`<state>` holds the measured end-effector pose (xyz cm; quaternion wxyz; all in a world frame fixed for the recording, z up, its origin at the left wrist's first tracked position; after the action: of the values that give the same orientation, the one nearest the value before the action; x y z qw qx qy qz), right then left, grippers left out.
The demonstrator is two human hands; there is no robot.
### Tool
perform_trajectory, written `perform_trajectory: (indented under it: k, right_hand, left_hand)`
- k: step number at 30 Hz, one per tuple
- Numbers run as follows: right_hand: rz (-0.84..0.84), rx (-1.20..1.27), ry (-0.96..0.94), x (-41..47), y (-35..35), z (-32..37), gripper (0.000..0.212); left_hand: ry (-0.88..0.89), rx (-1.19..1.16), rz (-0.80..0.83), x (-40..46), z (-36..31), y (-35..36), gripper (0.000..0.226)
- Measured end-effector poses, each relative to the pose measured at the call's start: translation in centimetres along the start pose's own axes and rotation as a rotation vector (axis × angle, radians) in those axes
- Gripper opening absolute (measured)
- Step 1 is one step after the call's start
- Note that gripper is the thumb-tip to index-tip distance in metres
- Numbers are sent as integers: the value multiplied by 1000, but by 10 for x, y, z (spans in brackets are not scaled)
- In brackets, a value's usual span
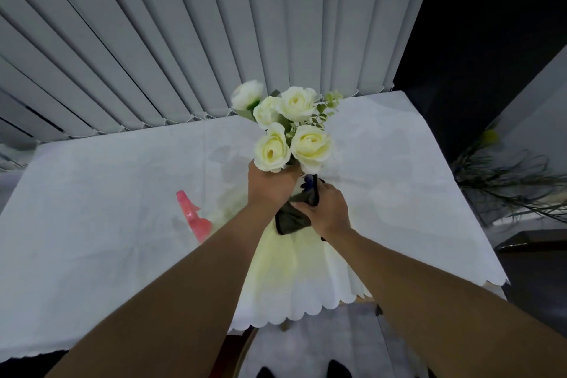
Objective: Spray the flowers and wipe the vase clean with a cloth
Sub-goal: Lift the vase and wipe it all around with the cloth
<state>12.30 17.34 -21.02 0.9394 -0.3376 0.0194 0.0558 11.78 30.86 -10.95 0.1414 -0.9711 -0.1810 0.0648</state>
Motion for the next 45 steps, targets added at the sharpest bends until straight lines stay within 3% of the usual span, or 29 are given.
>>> perform_trajectory:
  k: [3, 6, 8, 10, 12, 15, 19, 22, 24, 26, 28, 31, 34, 37, 40, 43, 45]
  right_hand:
    - [-147, 104, -142, -3, -8, 27, 37]
    - [-252, 201, -224, 2, -13, 53, 25]
    - [-257, 250, -220, 2, -11, 54, 25]
    - [-236, 275, -193, 0, -11, 47, 25]
    - [-179, 242, -166, 1, -7, 36, 39]
    - [-78, 146, -70, 2, 1, 14, 57]
    - [63, -15, 44, -1, 12, -13, 37]
    - [43, -4, 47, 2, 9, -12, 38]
    - [-4, 25, -10, 2, 4, -1, 41]
    - [-76, 48, -106, 2, 0, 15, 45]
    - [-150, 154, -177, 4, -3, 34, 38]
    - [-193, 259, -214, 10, -6, 51, 25]
    - [-143, 280, -126, 9, -2, 40, 24]
    - [-39, 126, -55, 7, 5, 17, 42]
    - [75, -44, -12, 1, 14, -6, 36]
    - [90, -112, 18, 2, 17, -10, 37]
    - [71, -85, 6, 6, 14, -1, 42]
  left_hand:
    - [-6, 19, -73, -2, 2, 4, 65]
    - [12, 55, -84, -3, 0, 4, 75]
    - [-2, 48, -69, 0, 2, 0, 71]
    - [5, 60, -8, 2, 6, -3, 50]
    - [-19, 65, 44, 3, 9, -7, 21]
    - [18, 135, 127, 7, 12, -7, 15]
    - [24, 230, 200, 7, 9, 0, 20]
    - [-28, 193, 80, 4, 2, 4, 25]
    - [-4, 174, -29, -2, -8, 8, 49]
    - [50, 205, -85, -6, -20, 10, 40]
    - [55, 291, -98, -5, -23, 10, 47]
    - [3, 150, -99, -3, -15, 4, 38]
    - [-17, 89, -24, 1, -5, 1, 21]
    - [-7, 142, 26, 2, -2, -4, 26]
    - [22, 159, 13, 2, -1, -5, 25]
    - [51, 184, -16, 1, -11, -4, 20]
    - [57, 241, -60, 0, -16, -3, 29]
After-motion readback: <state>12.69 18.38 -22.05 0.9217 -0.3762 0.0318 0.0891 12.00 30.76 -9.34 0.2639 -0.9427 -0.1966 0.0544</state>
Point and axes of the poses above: each hand's wrist, its own x-axis towards the middle knuckle, its own y-axis out of the palm, z = x × y, the point moved 3 cm from there along x, towards the middle knuckle
